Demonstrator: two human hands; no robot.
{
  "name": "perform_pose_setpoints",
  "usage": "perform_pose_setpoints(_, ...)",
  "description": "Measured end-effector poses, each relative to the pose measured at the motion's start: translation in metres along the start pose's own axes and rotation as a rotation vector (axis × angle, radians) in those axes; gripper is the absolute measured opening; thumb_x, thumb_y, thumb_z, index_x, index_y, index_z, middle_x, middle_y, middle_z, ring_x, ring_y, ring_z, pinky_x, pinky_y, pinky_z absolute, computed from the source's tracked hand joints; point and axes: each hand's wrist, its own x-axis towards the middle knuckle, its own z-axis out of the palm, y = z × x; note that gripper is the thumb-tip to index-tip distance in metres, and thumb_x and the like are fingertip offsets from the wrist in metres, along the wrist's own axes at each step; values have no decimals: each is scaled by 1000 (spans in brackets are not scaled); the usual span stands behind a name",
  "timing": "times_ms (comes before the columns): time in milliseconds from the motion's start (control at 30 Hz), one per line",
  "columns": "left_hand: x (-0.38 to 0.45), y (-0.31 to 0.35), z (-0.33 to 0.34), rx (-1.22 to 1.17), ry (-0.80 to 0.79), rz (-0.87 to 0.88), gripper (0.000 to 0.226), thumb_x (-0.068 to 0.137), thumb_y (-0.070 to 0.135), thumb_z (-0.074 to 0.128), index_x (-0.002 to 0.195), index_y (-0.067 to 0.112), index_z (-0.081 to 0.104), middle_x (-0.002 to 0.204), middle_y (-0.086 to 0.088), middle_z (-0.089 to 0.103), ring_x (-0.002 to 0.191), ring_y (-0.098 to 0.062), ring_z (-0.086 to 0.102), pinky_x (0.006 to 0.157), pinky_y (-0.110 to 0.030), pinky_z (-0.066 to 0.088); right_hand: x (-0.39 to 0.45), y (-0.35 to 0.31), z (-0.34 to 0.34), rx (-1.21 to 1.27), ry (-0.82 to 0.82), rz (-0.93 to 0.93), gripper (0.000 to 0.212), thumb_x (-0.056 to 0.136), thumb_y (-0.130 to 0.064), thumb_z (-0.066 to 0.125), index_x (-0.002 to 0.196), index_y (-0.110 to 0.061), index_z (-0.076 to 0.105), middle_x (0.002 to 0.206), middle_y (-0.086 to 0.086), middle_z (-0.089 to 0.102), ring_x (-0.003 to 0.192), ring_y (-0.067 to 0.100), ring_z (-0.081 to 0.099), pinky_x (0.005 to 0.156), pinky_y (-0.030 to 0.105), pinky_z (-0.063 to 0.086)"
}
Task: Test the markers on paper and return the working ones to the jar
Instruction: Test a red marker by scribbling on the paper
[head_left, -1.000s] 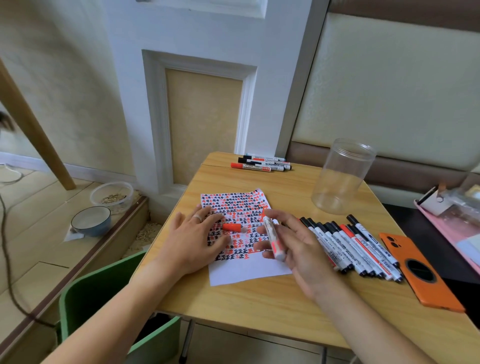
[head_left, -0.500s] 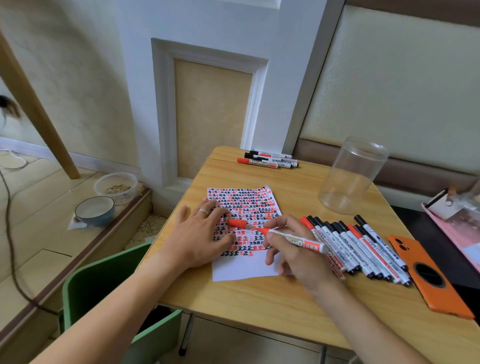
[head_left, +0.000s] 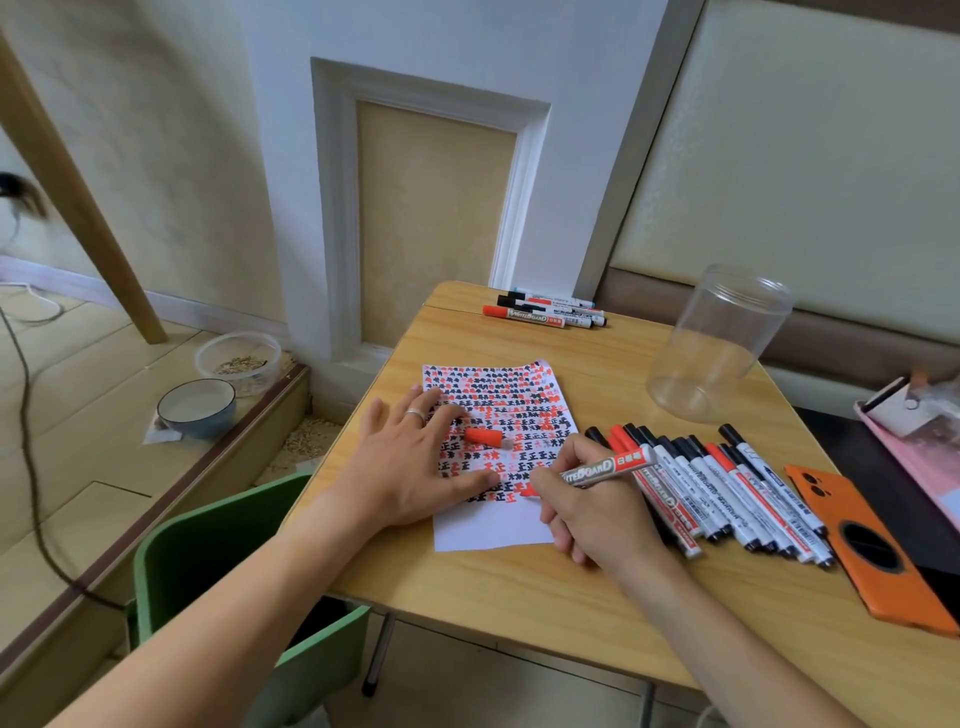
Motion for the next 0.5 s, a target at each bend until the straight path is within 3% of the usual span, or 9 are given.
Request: perform_pose_setpoints(500, 0, 0, 0, 8, 1, 1, 111, 66, 101, 10, 156, 38, 25, 169, 2, 16, 157, -18, 1, 124, -57, 1, 1, -1, 1, -27, 6, 22, 23, 96, -16, 69, 83, -5, 54, 57, 14, 63, 37, 21, 48, 37, 24, 34)
